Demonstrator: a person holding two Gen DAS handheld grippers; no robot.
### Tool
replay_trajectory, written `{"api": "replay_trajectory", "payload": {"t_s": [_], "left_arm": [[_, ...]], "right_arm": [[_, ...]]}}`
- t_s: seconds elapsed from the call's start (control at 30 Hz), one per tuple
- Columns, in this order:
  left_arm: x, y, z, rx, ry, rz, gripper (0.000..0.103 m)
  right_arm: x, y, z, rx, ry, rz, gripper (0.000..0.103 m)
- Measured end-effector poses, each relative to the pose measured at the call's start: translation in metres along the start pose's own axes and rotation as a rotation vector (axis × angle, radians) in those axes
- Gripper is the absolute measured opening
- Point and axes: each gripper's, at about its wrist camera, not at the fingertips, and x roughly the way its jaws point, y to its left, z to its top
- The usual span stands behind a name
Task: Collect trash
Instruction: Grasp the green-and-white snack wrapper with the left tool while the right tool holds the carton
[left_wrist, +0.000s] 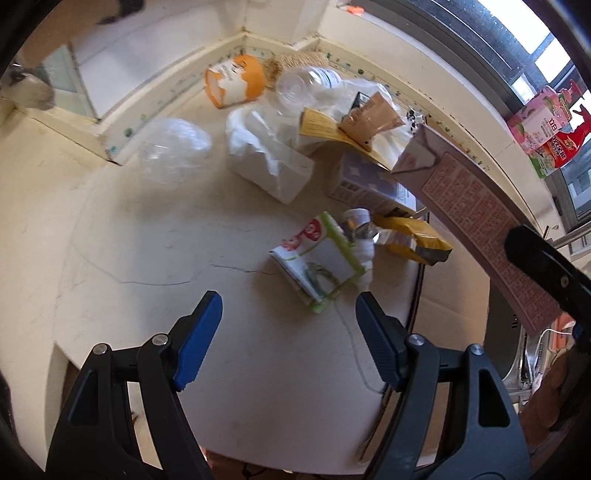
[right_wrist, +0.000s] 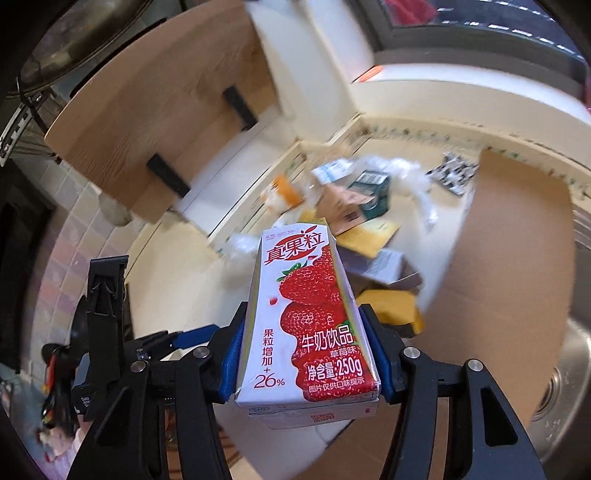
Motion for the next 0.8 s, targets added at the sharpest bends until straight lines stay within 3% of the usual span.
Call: {"api": "replay_trajectory", "payload": {"t_s": [0.2,0.37,0.47,0.5,0.53,0.8], "left_arm": [[0.027,-0.003,0.009,-0.069,0.052,-0.067,0.071],[0.039,0.001,0.014,-0.144,0.058,-0.114,0.045],[0.042,0.000,0.016,-0.164,0.041,-0.104,0.027],[0.043,-0.001,0.016,-0.166,0.037,-0.100,0.011],[0.045,-0.002,0.016,-0.163,0.040,-0.097,0.002],[0.024,-0.012,0.004,-0.122,-0.034,0.008,0.000]], "right_arm": [[-0.003,-0.017,-0.009,0.036,-0.016,-0.018,0.057],[-0.003,-0.024,-0.015,0.044,-0.017,-0.020,0.057],[-0.001,-0.025,-0.017,0.046,-0.015,-0.018,0.057],[-0.001,-0.026,-0.018,0.047,-0.014,-0.017,0.057],[-0.001,-0.026,-0.019,0.046,-0.012,-0.017,0.057],[-0.005,-0.023,-0.027,0.033,-0.014,-0.002,0.057]]}}
